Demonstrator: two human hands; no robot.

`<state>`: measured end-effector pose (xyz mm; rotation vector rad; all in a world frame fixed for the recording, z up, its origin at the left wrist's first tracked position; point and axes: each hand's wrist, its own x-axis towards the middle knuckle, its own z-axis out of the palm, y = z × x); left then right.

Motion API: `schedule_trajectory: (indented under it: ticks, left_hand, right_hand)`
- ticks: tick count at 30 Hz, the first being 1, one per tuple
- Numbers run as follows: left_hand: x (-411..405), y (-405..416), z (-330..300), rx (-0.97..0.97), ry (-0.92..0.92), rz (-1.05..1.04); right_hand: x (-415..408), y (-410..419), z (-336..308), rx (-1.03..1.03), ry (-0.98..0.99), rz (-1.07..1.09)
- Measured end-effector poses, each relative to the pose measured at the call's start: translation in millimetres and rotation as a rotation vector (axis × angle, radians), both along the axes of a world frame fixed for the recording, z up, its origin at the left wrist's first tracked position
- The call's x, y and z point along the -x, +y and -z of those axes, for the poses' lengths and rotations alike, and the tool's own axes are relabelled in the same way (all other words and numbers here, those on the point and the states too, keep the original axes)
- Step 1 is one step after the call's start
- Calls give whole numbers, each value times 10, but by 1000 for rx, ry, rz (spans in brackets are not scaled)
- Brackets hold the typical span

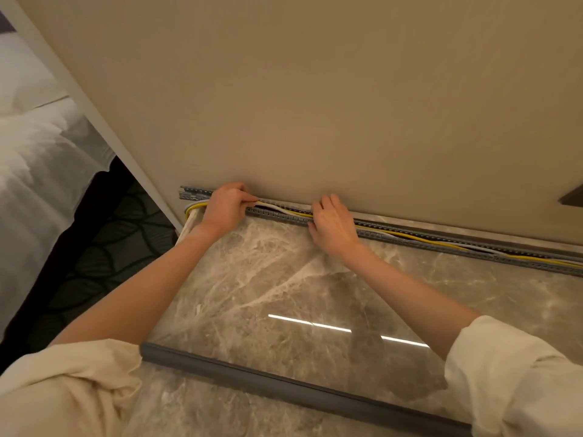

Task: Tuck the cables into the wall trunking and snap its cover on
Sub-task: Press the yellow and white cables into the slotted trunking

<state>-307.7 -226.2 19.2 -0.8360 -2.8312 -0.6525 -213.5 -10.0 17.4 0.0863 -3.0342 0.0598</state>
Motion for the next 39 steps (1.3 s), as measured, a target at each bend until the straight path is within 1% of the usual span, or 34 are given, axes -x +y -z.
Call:
schedule_trajectory:
  ticks: [3,5,7,9,13,17,19,21,23,25,28,30,33,39]
  left_hand:
    - [50,11,-10,-113,-100,-113]
    - [103,3,-23,-170,-185,-168]
    - [127,-17,-29,-215,-235,-186]
    - [104,-34,-19,-251,-245,-171]
    - [56,-85,50,-285,-211,-140]
    - [101,-289,67,-151,-132,-122]
    - [123,-477,71,-148,-66,-202]
    - [114,-684,81,-205,12,-337]
    - [107,-875,112,-217,47,-476]
    - [112,-1035,159,-153,-20,-552]
    - [131,-1146,235,-11,-289,-602]
    - [149,-1141,263,-10,-389,-601]
    - [220,-1098,253,-74,-422,-599]
    - [308,-1075,344,-42,-412,-557]
  right_hand:
    - [116,-140,-6,81,41,-195]
    - [222,-261,-27,118,51,-286]
    - [323,-385,-30,139,60,-323]
    - [399,-470,-11,134,55,-328]
    - [419,-534,30,87,81,-329]
    - [411,-505,88,50,53,-334]
    - [424,-501,106,43,19,-322]
    - [441,-508,112,42,5,-317]
    - [460,-513,109,49,-2,-321]
    - [475,-503,109,52,-5,-329]
    - [481,-487,107,57,-8,-336]
    - [484,-485,104,55,-11,-339]
    - [502,-481,103,43,-21,-340]
    - [541,-490,104,35,-31,-343]
